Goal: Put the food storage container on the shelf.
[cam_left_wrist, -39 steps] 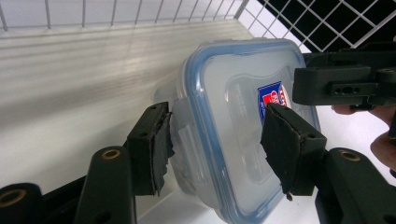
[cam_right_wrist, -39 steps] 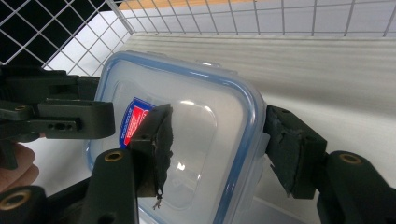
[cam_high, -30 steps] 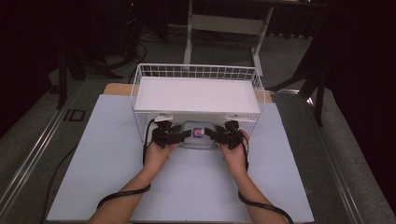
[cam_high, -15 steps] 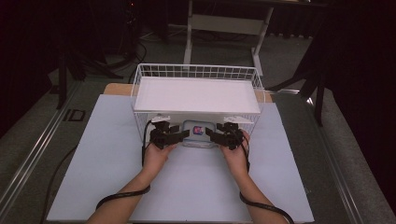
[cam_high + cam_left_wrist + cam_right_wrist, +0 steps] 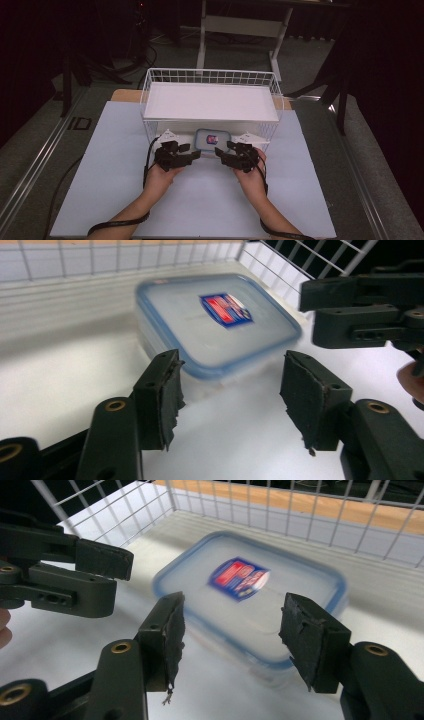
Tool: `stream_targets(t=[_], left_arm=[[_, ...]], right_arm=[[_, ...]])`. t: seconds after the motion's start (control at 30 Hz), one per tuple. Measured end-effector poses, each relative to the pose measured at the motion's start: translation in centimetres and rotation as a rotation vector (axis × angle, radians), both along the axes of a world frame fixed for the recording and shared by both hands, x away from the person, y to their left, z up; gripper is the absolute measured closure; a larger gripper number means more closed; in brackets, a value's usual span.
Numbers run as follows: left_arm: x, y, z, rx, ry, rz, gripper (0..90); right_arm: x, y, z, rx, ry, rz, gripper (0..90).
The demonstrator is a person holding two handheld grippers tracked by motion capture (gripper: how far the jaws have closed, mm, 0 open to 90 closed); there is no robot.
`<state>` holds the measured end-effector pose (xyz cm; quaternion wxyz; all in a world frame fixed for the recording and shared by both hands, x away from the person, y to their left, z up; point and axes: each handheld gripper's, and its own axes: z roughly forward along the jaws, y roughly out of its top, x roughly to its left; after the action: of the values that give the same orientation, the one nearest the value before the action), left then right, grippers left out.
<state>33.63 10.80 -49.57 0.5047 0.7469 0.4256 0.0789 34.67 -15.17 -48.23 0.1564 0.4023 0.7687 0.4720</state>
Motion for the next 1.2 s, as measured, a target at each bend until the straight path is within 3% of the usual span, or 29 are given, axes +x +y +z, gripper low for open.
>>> stream_targets(t=[0.1,0.27,0.37,0.4,0.43,0.47,0.53,0.63,0.73,0.8,0.87,0.97,1.07,1.2], left_arm=[[-1.0,0.3,0.1,0.024,0.0,-0.02,43.0],[-2.5,1.4,0.5,0.001,-0.007,-0.031,42.6],[-3.1,2.0,0.4,-0.005,0.005,-0.025,38.4],[-3.1,2.0,0.4,-0.005,0.005,-0.025,37.5],[-3.5,2.3,0.3,-0.007,0.013,-0.02,31.1],[-3.7,2.4,0.2,-0.012,0.013,-0.021,31.1],[-4.4,2.7,0.0,-0.041,0.016,-0.032,25.5],[-5.0,2.8,-0.2,-0.046,0.007,-0.051,20.2],[-5.8,2.6,-0.5,0.004,-0.042,-0.073,16.3],[-6.2,2.7,-0.9,0.008,-0.06,-0.088,11.5],[-6.5,2.8,-1.2,0.017,-0.073,-0.079,1.2],[-6.7,3.3,-1.9,0.045,-0.077,-0.031,0.9],[-6.5,3.4,-2.2,0.042,-0.061,-0.035,0.9],[-6.6,3.2,-2.2,0.07,-0.084,-0.045,0.9]], right_arm=[[-0.6,0.1,0.0,0.007,0.01,0.016,44.5],[-1.2,-0.1,-0.2,0.006,0.024,0.023,50.2],[-1.4,-0.1,-0.4,-0.007,0.033,0.031,62.7],[-1.4,-0.1,-0.4,-0.007,0.033,0.031,62.7],[-1.7,0.1,-0.6,-0.023,0.038,0.044,76.8],[-1.7,0.1,-0.6,-0.023,0.038,0.044,76.8],[-1.9,0.5,-0.9,-0.059,0.042,0.056,89.7],[-1.9,0.9,-1.3,-0.085,0.042,0.044,89.9],[-1.7,1.1,-1.5,-0.085,0.047,0.031,89.9],[-1.6,1.1,-1.6,-0.086,0.047,0.026,89.9],[-1.4,1.1,-1.8,-0.083,0.058,0.023,89.9],[-1.0,1.3,-2.2,-0.088,0.072,0.012,89.9],[-0.6,1.5,-2.4,-0.091,0.076,0.001,90.0],[-0.2,1.7,-2.6,-0.092,0.077,-0.011,90.0]])
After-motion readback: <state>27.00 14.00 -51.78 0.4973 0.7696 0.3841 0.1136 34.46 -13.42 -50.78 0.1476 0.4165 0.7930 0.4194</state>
